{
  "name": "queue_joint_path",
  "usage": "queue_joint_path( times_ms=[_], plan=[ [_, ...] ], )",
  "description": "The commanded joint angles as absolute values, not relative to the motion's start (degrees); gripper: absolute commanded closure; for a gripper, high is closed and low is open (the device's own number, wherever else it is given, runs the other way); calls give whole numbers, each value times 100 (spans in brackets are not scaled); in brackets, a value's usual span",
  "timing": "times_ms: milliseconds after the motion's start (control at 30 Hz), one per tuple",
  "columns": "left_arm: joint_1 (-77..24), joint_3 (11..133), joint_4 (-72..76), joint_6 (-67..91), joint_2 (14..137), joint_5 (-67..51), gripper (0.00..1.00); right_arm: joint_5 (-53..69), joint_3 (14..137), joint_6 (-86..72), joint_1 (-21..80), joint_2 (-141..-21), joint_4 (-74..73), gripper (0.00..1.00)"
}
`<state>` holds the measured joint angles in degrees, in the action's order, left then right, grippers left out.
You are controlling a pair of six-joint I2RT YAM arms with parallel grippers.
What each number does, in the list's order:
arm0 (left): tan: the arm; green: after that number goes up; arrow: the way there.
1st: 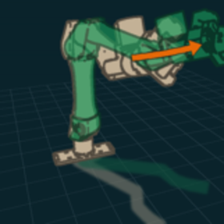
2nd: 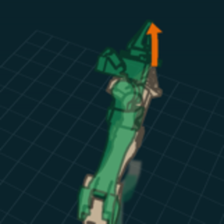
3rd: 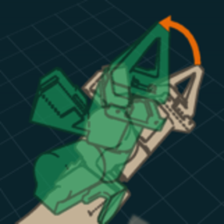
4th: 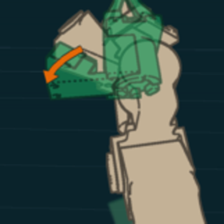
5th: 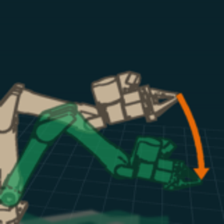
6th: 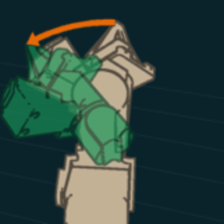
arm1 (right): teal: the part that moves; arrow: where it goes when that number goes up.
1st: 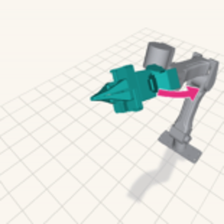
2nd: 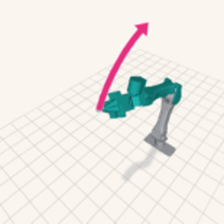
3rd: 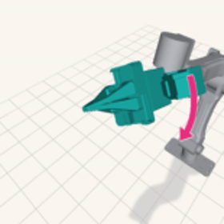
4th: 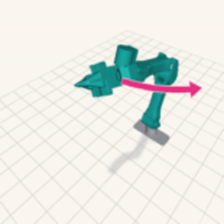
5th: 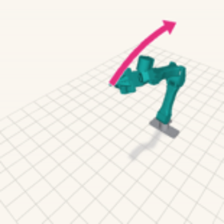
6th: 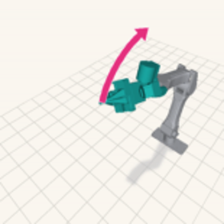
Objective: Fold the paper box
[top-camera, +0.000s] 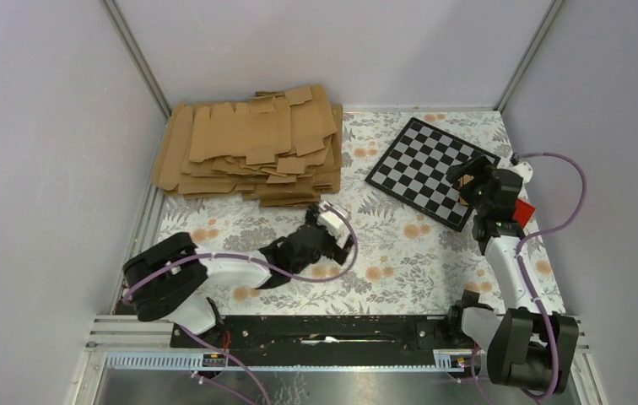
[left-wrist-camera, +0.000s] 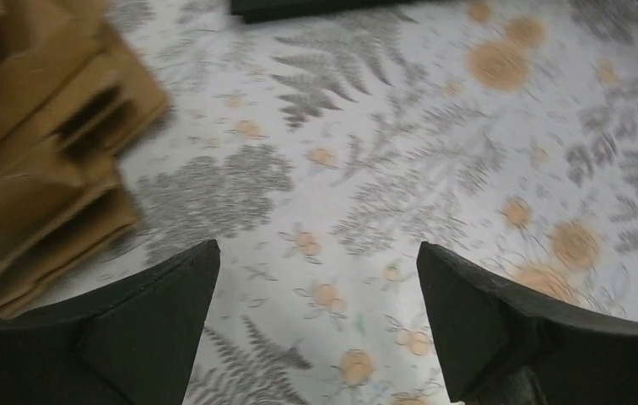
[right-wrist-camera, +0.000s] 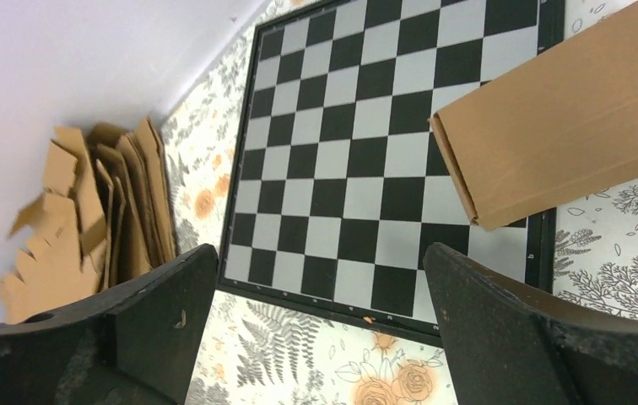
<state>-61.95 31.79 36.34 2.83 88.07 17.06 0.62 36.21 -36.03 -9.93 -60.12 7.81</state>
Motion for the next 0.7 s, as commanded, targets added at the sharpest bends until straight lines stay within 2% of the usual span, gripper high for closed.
queue_joint_path(
  times_ms=[0,133,300,533,667],
  plan=[
    [-5534,2887,3508,1143,7890,2029,1,-81,3335,-3017,-536,-6142,1374,0],
    [-4713,2319,3519,1535,6999,2137,1,354,3221,-2817,-212,-6448,1490,0],
    [-3885,1889,3331,1520,5976,2848,1,764,2314,-2845,-202,-6443,2836,0],
    [-3323,2115,3238,796,6016,3672,1,-739,2053,-2376,-193,-6232,3460,0],
    [-2818,1700,3880,607,6077,3930,1,-1160,1675,-1617,-193,-6500,4732,0]
  ],
)
